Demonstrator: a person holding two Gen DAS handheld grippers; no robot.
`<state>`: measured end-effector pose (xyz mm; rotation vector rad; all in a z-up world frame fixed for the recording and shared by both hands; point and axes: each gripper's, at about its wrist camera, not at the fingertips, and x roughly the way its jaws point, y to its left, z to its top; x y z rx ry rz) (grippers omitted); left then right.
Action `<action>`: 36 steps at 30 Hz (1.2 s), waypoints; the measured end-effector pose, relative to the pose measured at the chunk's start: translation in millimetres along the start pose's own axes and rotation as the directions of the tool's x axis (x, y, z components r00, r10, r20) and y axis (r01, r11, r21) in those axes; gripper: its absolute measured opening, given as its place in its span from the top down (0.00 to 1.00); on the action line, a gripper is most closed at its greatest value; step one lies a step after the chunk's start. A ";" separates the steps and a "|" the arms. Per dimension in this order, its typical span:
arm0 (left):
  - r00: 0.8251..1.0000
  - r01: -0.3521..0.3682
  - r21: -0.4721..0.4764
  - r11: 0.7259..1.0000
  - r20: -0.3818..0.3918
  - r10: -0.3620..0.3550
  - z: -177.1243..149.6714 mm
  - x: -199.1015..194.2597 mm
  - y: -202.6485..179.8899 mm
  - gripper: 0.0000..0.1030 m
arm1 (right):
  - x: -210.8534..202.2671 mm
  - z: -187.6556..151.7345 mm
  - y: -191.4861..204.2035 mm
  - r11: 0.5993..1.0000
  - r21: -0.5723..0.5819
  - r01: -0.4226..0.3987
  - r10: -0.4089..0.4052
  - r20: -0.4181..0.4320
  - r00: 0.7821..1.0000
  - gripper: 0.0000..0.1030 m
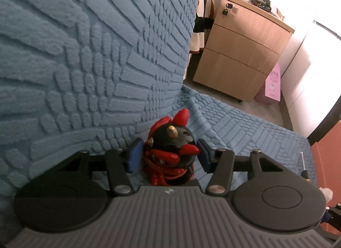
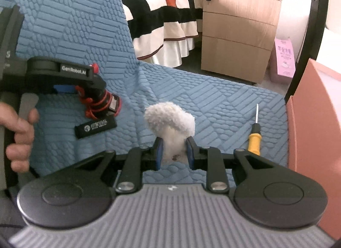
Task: Organize rigid objects
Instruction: 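Close the right gripper on the white plush toy and lift, then close the left gripper on the red lion figurine while the right gripper holds the plush toy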
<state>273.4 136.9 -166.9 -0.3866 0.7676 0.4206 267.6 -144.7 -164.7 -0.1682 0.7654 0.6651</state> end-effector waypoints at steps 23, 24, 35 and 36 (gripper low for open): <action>0.977 0.209 0.057 0.976 0.037 -0.211 -46.6 -83.4 -23.4 0.44 | -49.8 -42.8 7.7 0.999 0.031 0.036 -0.037 0.015 0.999 0.74; 0.977 0.212 0.056 0.976 0.025 -0.213 -50.4 -83.4 -25.2 0.44 | -49.2 -46.0 8.8 0.999 0.034 0.041 -0.041 0.006 0.999 0.74; 0.957 0.287 0.106 0.952 -0.076 -0.280 -87.2 -85.2 -57.5 0.44 | -56.9 -60.5 -7.0 0.981 0.187 0.058 -0.056 -0.017 0.998 0.74; 0.956 0.290 0.113 0.950 -0.089 -0.281 -91.0 -84.6 -59.6 0.44 | -57.7 -64.4 -7.0 0.980 0.191 0.060 -0.056 -0.027 0.998 0.74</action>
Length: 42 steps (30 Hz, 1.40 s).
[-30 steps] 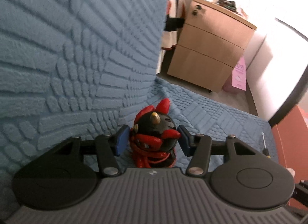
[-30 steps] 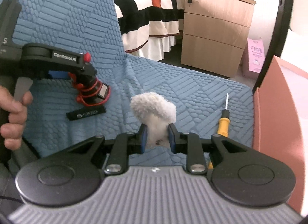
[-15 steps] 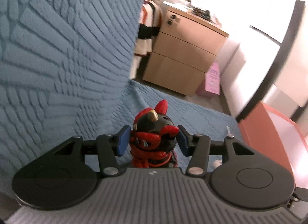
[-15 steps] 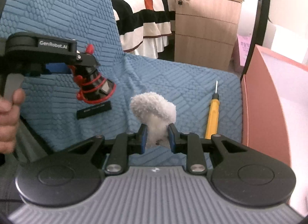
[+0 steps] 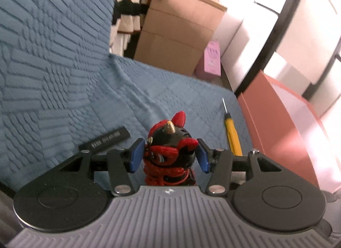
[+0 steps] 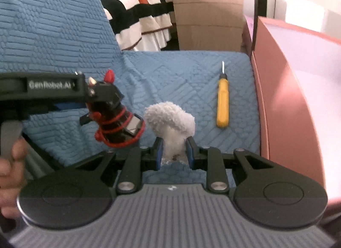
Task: Organize rigid objects
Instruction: 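Close the left gripper on the red lion figurine while the right gripper holds the plush toy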
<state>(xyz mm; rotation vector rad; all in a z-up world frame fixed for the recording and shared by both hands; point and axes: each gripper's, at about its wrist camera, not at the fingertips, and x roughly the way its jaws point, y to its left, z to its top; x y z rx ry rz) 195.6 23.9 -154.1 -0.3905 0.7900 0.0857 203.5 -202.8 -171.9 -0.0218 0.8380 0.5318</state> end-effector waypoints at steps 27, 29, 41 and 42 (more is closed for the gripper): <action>0.998 0.020 -0.009 1.000 -0.052 -0.020 -18.3 -2.5 -2.0 0.34 | 19.3 -2.1 0.4 0.997 -0.063 0.041 -0.045 -0.053 0.998 0.57; 0.998 0.019 -0.010 1.000 -0.055 -0.019 -18.4 -0.9 -1.7 0.34 | 20.6 -2.0 0.4 0.996 -0.069 0.051 -0.054 -0.045 0.998 0.57; 0.997 0.014 0.004 1.000 -0.072 -0.013 -18.0 4.8 -3.0 0.32 | 14.5 2.8 -2.6 0.994 -0.062 0.093 -0.093 -0.006 0.996 0.63; 0.997 0.012 0.005 1.000 -0.073 -0.011 -18.0 5.6 -3.3 0.32 | 14.1 2.9 -2.6 0.993 -0.063 0.097 -0.098 -0.004 0.995 0.63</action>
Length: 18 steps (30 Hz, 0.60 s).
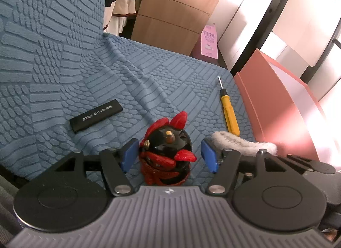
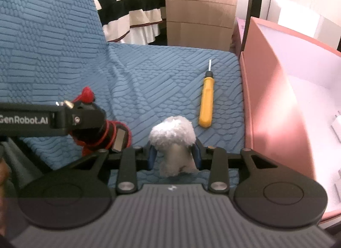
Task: Organize rigid objects
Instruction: 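Close the left gripper on the red lion figurine while the right gripper holds the plush toy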
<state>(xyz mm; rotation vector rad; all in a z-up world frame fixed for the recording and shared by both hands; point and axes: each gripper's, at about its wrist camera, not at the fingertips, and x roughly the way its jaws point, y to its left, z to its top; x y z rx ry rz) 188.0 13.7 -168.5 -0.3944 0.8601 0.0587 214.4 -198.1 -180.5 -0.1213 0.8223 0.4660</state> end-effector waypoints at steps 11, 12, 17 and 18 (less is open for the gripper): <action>1.000 -0.011 0.023 1.000 -0.014 0.011 4.1 9.9 -1.3 0.32 | 5.1 -2.4 -3.2 1.000 0.027 0.002 -0.001 -0.028 1.000 0.62; 1.000 -0.012 0.027 1.000 -0.015 0.013 4.8 10.8 -1.4 0.32 | 4.2 -2.3 -4.9 0.999 0.043 0.000 0.001 -0.024 1.000 0.62; 0.999 -0.021 0.040 0.999 -0.027 0.022 5.2 14.3 -2.0 0.32 | 4.0 -1.2 -10.7 0.996 0.084 -0.011 0.013 -0.025 1.000 0.61; 0.999 -0.019 0.041 0.999 -0.028 0.020 5.3 14.7 -2.0 0.32 | 4.5 -1.4 -10.0 0.997 0.081 -0.012 0.014 -0.026 1.000 0.61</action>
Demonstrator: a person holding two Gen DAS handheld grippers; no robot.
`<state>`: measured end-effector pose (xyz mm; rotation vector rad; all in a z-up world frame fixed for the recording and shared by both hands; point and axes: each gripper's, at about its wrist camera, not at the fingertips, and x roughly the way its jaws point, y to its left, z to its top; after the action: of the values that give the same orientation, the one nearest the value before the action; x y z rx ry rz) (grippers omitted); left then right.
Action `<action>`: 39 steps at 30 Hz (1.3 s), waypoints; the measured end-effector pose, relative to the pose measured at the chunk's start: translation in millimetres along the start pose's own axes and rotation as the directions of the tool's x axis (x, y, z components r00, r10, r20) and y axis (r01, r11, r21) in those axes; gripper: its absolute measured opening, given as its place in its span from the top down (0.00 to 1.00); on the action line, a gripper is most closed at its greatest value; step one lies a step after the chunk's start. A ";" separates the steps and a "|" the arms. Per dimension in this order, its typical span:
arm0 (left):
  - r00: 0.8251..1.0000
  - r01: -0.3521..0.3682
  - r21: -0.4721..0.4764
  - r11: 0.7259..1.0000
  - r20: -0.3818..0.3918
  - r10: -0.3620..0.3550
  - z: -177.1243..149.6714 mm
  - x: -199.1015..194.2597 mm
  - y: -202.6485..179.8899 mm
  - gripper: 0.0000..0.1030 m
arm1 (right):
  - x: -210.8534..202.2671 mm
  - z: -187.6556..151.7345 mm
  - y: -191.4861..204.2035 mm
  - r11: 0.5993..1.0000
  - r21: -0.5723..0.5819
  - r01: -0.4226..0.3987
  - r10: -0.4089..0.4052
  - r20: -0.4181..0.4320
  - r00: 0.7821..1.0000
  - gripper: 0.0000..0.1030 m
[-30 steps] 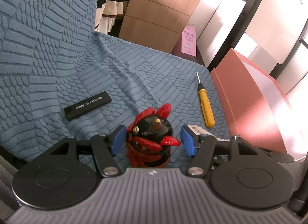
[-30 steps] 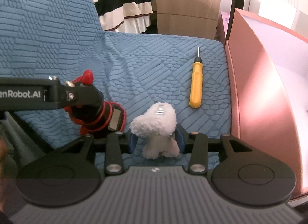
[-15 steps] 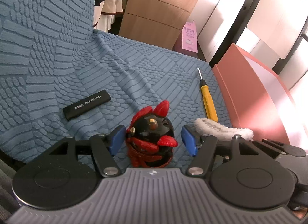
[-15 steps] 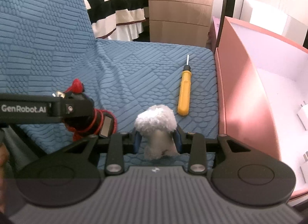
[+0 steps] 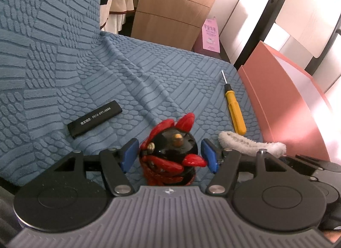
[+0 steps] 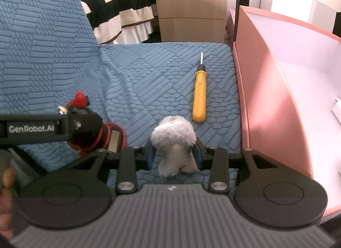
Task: Organize rigid objects
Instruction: 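Close the left gripper on the red lion figurine while the right gripper holds the plush toy, then carry the lion figurine and plush toy toward the pink-rimmed box with both grippers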
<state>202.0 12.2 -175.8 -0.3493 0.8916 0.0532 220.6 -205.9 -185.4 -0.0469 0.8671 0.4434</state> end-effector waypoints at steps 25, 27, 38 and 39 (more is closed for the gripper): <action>0.999 -0.030 0.058 0.998 0.014 0.029 5.1 4.9 -4.2 0.40 | -8.3 4.5 12.8 0.997 -0.075 0.012 -0.008 0.052 0.999 0.63; 1.000 -0.026 0.059 0.998 0.015 0.025 5.6 3.4 -4.3 0.41 | -12.1 4.6 13.0 0.997 -0.071 0.009 -0.004 0.060 0.998 0.63; 1.000 0.004 0.015 1.000 0.017 -0.004 13.0 -17.2 -2.5 0.53 | -32.4 4.5 8.7 0.999 -0.034 0.016 -0.014 0.069 0.998 0.63; 1.000 0.007 0.011 1.000 0.016 -0.007 14.1 -19.9 -3.1 0.54 | -34.4 4.8 9.4 0.999 -0.035 0.017 -0.015 0.072 0.997 0.63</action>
<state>200.6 15.8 -151.5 -0.3414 0.8742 0.0447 201.0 -208.6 -155.4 -0.0701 0.7876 0.4431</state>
